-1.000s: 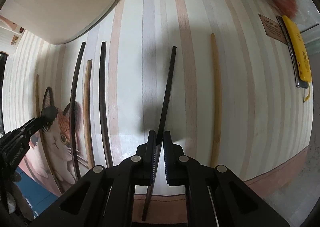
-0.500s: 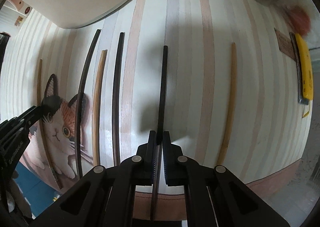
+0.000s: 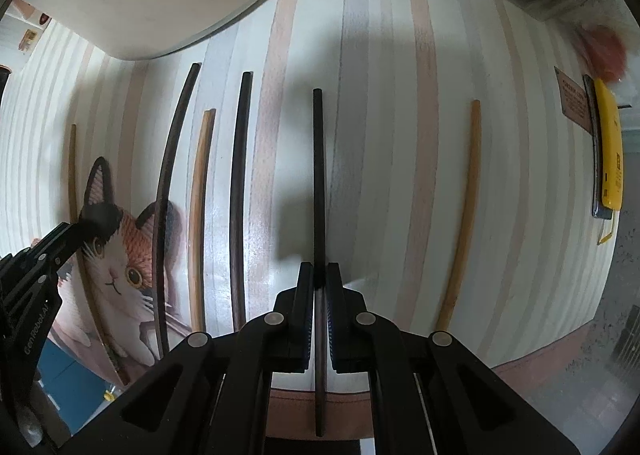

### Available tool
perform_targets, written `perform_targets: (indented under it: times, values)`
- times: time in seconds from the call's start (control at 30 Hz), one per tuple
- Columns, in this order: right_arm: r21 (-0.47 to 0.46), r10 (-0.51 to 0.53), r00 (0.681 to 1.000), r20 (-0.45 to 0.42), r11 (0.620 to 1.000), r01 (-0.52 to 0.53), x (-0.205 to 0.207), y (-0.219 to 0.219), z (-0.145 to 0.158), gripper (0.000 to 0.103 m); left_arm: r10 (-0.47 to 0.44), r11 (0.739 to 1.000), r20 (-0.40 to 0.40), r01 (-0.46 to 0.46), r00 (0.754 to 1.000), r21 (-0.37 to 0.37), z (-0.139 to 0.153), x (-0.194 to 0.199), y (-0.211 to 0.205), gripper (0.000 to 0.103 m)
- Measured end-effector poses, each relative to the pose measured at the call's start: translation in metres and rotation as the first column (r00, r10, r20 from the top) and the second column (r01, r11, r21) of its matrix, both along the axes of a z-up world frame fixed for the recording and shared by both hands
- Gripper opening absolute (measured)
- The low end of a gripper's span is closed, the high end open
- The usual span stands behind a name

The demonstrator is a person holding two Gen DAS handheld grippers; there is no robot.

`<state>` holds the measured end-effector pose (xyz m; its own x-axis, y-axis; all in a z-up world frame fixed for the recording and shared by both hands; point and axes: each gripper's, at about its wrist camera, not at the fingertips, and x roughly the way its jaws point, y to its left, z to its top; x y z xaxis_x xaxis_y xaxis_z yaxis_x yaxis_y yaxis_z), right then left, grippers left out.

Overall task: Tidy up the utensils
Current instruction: 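Lift both chopsticks over the beige holder and open both tools to drop them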

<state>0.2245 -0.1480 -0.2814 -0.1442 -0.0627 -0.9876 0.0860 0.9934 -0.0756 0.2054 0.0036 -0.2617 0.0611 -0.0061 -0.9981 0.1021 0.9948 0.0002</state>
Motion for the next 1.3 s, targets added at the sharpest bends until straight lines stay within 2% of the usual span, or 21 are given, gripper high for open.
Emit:
perform_targets:
  times: [0.23, 0.33, 0.5, 0.87, 1.07, 1.3]
  values:
    - [0.026, -0.038, 0.999, 0.032, 0.999, 0.037, 0.006, -0.017, 0.005, 0.006, 0.009, 1.0, 0.004, -0.009, 1.0, 0.011, 0.0, 0.003, -0.005, 0.004]
    - [0.041, -0.06, 0.996, 0.071, 0.997, 0.057, 0.001, -0.028, 0.01, 0.006, 0.012, 1.0, 0.05, -0.013, 0.999, 0.027, 0.01, 0.003, -0.006, 0.004]
    - [0.059, -0.073, 0.983, 0.168, 0.996, 0.064, -0.002, -0.036, 0.041, 0.006, 0.009, 0.999, 0.139, -0.014, 0.99, 0.035, 0.036, 0.002, -0.009, 0.004]
    - [0.084, -0.082, 0.927, 0.367, 0.995, 0.055, 0.001, -0.033, 0.106, 0.005, 0.062, 0.998, 0.289, -0.062, 0.955, -0.009, 0.089, -0.009, 0.005, 0.004]
    - [0.107, -0.082, 0.895, 0.438, 0.994, 0.038, -0.014, -0.032, 0.127, 0.005, 0.091, 0.996, 0.34, -0.093, 0.936, -0.01, 0.111, -0.008, 0.015, 0.004]
    - [0.122, -0.08, 0.859, 0.506, 0.992, 0.021, -0.01, -0.034, 0.156, 0.005, 0.12, 0.993, 0.405, -0.115, 0.906, -0.039, 0.141, -0.007, 0.021, 0.004]
